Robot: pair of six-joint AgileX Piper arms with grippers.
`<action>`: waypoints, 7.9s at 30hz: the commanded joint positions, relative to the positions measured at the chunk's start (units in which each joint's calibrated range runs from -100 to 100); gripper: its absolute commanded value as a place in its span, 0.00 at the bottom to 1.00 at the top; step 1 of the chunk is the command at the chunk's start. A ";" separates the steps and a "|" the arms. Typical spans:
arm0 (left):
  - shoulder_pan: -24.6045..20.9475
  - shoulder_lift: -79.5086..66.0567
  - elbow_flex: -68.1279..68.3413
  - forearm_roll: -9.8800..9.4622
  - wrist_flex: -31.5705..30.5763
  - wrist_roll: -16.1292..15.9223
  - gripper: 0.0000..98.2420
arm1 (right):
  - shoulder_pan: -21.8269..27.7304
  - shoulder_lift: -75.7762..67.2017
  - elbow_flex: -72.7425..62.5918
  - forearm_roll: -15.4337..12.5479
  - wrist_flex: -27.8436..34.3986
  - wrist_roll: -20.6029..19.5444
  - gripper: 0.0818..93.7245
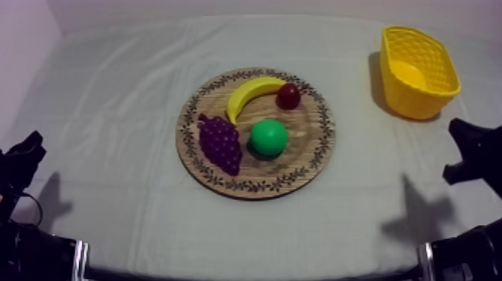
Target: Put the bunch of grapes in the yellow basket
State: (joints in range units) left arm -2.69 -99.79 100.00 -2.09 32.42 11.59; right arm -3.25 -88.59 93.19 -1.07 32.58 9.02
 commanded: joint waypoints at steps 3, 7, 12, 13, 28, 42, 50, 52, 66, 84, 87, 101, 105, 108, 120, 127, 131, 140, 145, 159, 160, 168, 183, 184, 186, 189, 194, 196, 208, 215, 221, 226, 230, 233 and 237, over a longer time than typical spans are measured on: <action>-0.03 0.05 0.00 -0.04 -0.01 -0.02 0.00 | 0.17 11.85 -13.55 -0.52 3.26 -3.83 0.00; -0.03 0.05 0.00 -0.04 -0.01 0.01 0.00 | 0.88 21.04 -26.18 -2.72 9.64 -4.30 0.00; -0.03 0.05 0.00 -0.04 -0.01 0.01 0.00 | 1.22 32.36 -41.66 -6.76 18.67 -3.27 0.00; -0.03 0.05 0.00 -0.04 -0.01 0.01 0.00 | 0.91 34.56 -44.70 -7.32 20.57 -3.28 0.00; -0.03 0.05 0.00 -0.04 -0.01 0.01 0.00 | -10.51 66.34 -79.90 -10.90 41.91 -5.54 0.00; -0.03 0.05 0.00 -0.04 -0.01 -0.01 0.00 | -21.49 83.88 -85.34 -8.94 41.10 -11.48 0.01; -0.03 0.05 0.00 -0.04 -0.01 0.01 0.00 | -25.61 89.84 -85.59 -8.51 38.31 -15.35 0.07; -0.03 0.05 0.00 -0.04 -0.01 0.01 0.00 | -26.71 91.20 -85.49 -8.15 37.25 -16.17 0.14; -0.03 0.05 0.00 -0.04 -0.01 0.01 0.00 | -29.39 103.65 -86.19 -5.99 30.84 -19.66 0.77; -0.03 0.05 0.00 -0.04 -0.01 0.01 0.00 | -30.81 122.25 -94.77 -5.83 26.95 -20.69 0.83; -0.03 0.05 0.00 -0.04 -0.01 0.01 0.00 | -31.17 125.60 -97.18 -4.72 26.81 -21.85 0.83; -0.03 0.05 0.00 -0.04 -0.01 0.01 0.00 | -31.31 133.49 -102.61 -2.62 26.46 -23.66 0.71; -0.03 0.05 0.00 -0.04 -0.01 0.01 0.00 | -31.48 133.54 -102.43 -1.50 25.48 -24.37 0.54; -0.03 0.05 0.00 -0.04 -0.01 0.01 0.00 | -31.55 132.78 -101.77 -0.86 25.16 -24.75 0.45; -0.03 0.05 0.00 -0.04 -0.01 0.01 0.00 | -28.06 116.33 -94.58 -2.03 30.96 -22.84 0.36; -0.03 0.05 0.00 -0.04 -0.01 0.01 0.00 | -20.87 106.00 -93.16 -1.90 34.63 -20.94 0.35; -0.03 0.05 0.00 -0.04 -0.01 0.01 0.00 | -14.95 103.17 -93.50 -1.35 35.01 -19.79 0.35; -0.03 0.05 0.00 -0.04 -0.01 0.01 0.00 | -1.72 104.64 -94.61 -0.16 33.57 -17.21 0.36; -0.03 0.05 0.00 -0.04 -0.01 0.01 0.00 | 3.59 107.74 -96.58 0.27 33.01 -16.42 0.36; -0.03 0.05 0.00 -0.04 -0.01 0.01 0.00 | 9.58 113.36 -97.58 1.75 30.16 -16.65 0.57; -0.03 0.05 0.00 -0.04 -0.01 0.01 0.00 | 9.82 113.42 -97.28 1.55 29.99 -16.49 0.64; -0.03 0.05 0.00 -0.04 -0.01 0.01 0.00 | 10.84 109.82 -92.76 0.54 29.57 -14.84 0.86; -0.03 0.05 0.00 -0.04 -0.01 0.01 0.00 | 9.11 73.74 -60.72 -1.97 23.28 -10.43 0.63; -0.03 0.05 0.00 -0.04 -0.01 0.01 0.00 | 8.89 70.73 -58.57 -1.98 23.20 -10.29 0.61; -0.03 0.05 0.00 -0.04 -0.01 0.01 0.00 | 8.24 64.88 -54.48 -1.78 23.34 -10.15 0.56; -0.03 0.05 0.00 -0.04 -0.01 0.01 0.00 | 6.95 55.56 -48.19 -1.02 23.36 -10.35 0.50; -0.03 0.05 0.00 -0.04 -0.01 0.01 0.00 | 3.82 39.26 -38.11 0.91 24.04 -11.51 0.35; -0.03 0.05 0.00 -0.04 -0.01 0.00 0.00 | 2.99 33.78 -34.21 1.14 23.81 -11.35 0.27; -0.03 0.05 0.00 -0.04 -0.01 -0.01 0.00 | 1.58 8.54 -8.65 3.24 14.37 -11.85 0.01; -0.03 0.05 0.00 -0.04 -0.01 -0.01 0.00 | 2.99 0.02 2.46 3.84 9.22 -11.77 0.00; -0.03 0.05 0.00 -0.04 -0.01 0.00 0.00 | 3.32 -5.21 5.14 0.65 9.44 -10.45 0.00; -0.03 0.05 0.00 -0.04 -0.01 -0.01 0.00 | 3.43 -6.77 6.08 0.29 7.51 -10.93 0.00; -0.03 0.05 0.00 -0.04 -0.01 -0.01 0.00 | 3.47 -7.01 6.46 0.27 6.40 -5.93 0.00; -0.03 0.05 0.00 -0.04 -0.01 0.00 0.00 | 3.48 -7.06 6.54 0.26 6.17 -1.21 0.00; -0.03 0.05 0.00 -0.04 -0.01 0.01 0.00 | 3.48 -7.08 6.57 0.26 6.08 2.27 0.00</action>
State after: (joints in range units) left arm -2.69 -99.79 100.00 -2.09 32.42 11.59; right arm 0.23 -95.64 99.80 -0.80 38.62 7.08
